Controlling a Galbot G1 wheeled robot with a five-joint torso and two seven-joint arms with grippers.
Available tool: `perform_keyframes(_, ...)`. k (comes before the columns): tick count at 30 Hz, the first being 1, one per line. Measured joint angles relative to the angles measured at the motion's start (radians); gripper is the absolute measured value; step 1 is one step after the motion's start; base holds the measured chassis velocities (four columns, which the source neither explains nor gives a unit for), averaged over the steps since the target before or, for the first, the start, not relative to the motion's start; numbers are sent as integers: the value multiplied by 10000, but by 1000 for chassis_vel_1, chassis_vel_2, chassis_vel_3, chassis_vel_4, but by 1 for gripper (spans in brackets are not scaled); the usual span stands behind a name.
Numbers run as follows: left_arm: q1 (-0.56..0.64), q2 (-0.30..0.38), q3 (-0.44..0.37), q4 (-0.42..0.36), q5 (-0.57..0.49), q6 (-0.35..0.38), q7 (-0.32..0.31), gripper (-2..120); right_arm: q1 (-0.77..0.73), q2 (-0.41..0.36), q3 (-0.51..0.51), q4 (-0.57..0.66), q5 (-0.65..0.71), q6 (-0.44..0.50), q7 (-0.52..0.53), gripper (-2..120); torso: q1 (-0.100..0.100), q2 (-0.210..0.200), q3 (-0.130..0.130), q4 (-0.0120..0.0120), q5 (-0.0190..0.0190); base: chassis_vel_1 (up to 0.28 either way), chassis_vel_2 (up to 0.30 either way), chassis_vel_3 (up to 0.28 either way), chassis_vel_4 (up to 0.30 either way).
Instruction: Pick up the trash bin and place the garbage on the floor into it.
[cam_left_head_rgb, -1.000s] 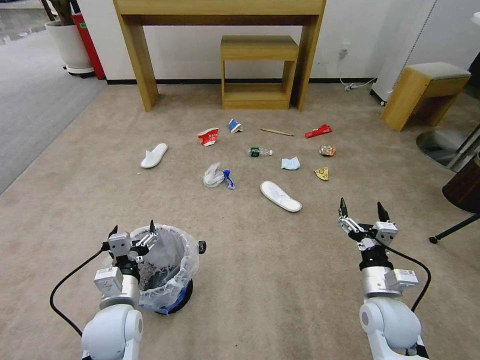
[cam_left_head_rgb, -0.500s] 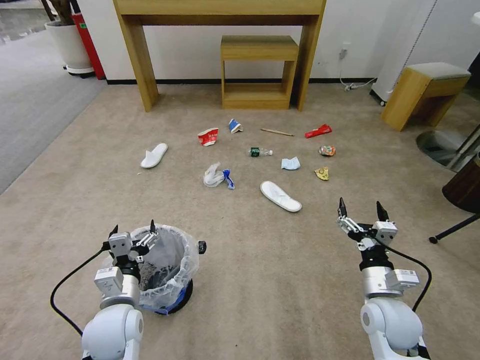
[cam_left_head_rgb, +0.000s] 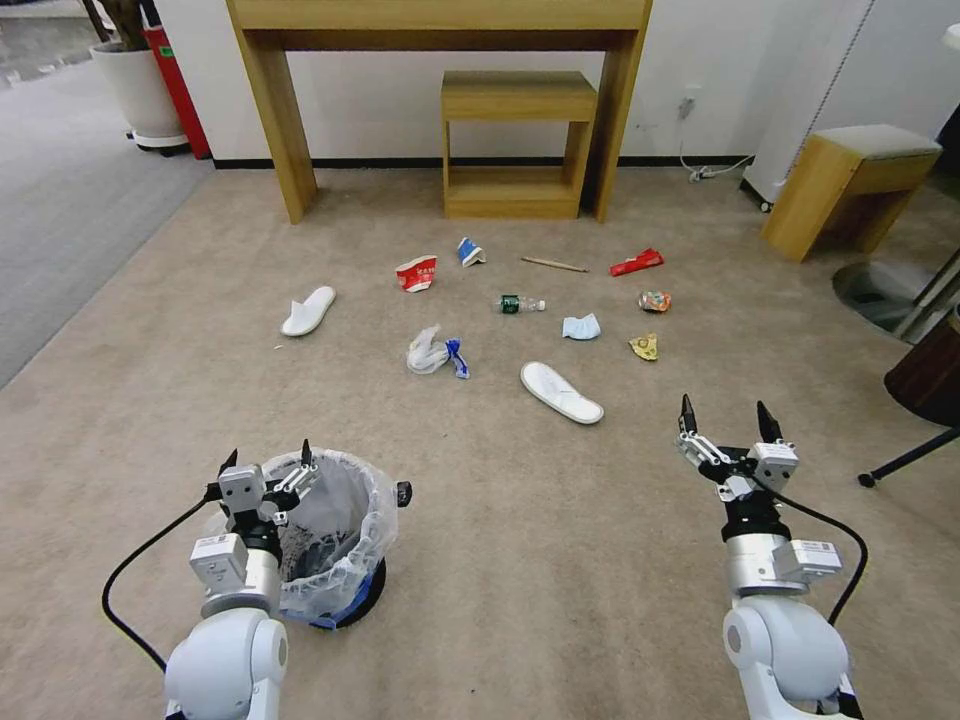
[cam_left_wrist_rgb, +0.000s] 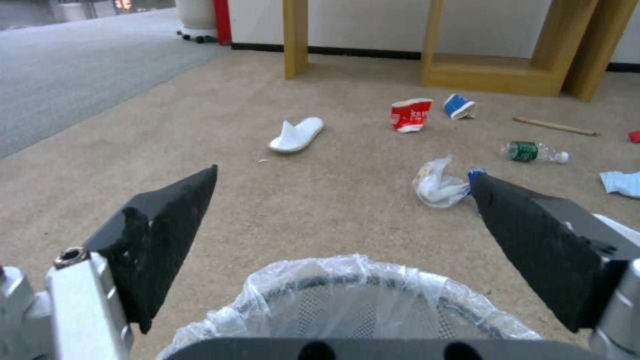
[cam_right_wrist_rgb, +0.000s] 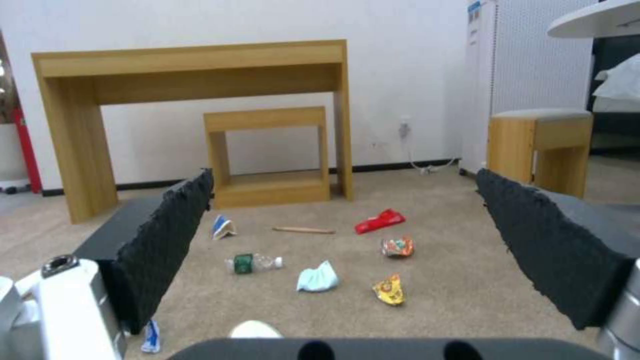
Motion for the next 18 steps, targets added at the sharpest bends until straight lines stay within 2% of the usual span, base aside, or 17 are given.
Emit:
perform_keyframes(10, 0, 0, 0, 36, 9, -15, -1, 100, -6, 44, -3, -73, -92, 15, -5, 96, 1, 0, 0, 0, 0, 0, 0, 0, 0)
perform_keyframes(18, 3, 0, 1, 55, 23, -46, -2, 100, -3, 46, 2, -85, -93, 122, -54, 96, 0, 0, 0, 0, 0, 39, 59, -38, -51)
